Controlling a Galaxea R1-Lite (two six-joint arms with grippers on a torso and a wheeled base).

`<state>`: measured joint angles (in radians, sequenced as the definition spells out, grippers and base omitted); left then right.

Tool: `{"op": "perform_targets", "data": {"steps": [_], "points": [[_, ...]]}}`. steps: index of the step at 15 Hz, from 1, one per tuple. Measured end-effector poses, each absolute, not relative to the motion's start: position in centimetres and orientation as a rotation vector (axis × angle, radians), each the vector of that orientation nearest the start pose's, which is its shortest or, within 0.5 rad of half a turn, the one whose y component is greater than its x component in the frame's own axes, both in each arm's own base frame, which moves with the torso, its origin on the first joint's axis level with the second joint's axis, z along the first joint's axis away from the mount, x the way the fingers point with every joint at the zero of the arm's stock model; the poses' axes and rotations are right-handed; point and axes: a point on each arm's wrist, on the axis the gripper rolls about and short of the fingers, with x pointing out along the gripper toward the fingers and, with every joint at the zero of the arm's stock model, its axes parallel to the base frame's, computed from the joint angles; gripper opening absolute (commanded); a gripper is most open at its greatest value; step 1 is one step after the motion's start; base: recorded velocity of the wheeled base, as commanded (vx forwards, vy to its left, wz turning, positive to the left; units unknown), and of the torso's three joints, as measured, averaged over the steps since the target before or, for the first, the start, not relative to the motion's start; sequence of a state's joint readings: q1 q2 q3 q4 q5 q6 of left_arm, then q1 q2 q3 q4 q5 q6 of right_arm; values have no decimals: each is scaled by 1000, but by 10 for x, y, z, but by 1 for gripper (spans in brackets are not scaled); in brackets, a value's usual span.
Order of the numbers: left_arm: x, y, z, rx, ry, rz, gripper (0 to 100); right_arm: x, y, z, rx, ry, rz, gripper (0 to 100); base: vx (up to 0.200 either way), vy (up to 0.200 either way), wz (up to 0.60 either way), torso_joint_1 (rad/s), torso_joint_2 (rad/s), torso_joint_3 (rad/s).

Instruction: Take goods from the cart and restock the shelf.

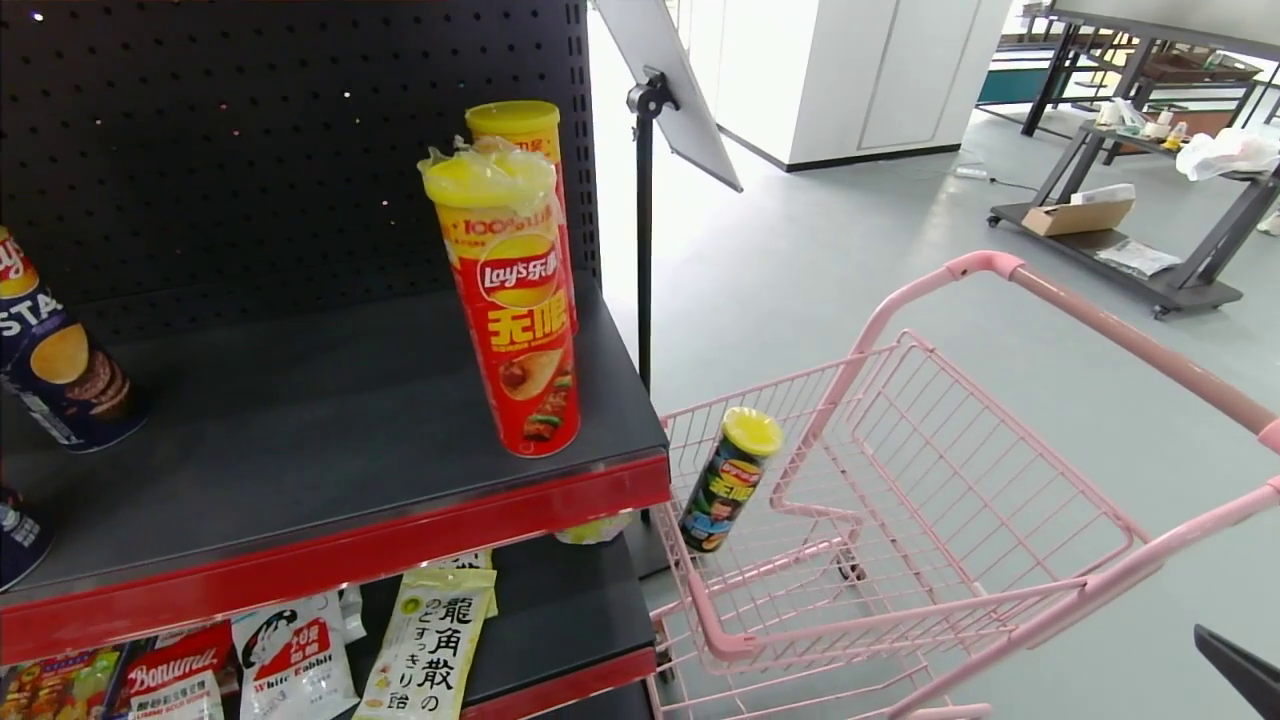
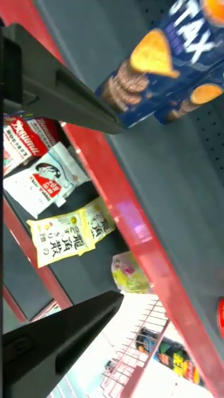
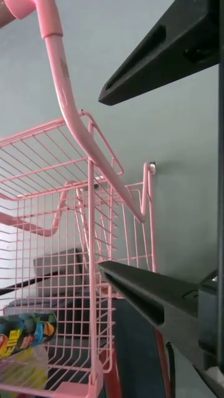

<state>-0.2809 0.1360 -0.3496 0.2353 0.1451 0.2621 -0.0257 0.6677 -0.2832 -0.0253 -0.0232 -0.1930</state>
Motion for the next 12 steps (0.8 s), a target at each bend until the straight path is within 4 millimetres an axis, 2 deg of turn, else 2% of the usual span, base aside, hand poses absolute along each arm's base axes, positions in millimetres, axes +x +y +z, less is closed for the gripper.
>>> {"op": "perform_targets", "data": {"steps": [7,10,12], "points": [[-39,15,146,266,-1,-135,100,66,0,167,-227,375,30,100,0,0,0,-192,531,336],[-39,15,146,266,-1,-132,100,81,1,180,-223,376,69,100,0,0,0,-58,175,118],[-38,15,146,267,3,-131,100,101,3,193,-202,365,104,100,0,0,0,-9,25,25]]}}
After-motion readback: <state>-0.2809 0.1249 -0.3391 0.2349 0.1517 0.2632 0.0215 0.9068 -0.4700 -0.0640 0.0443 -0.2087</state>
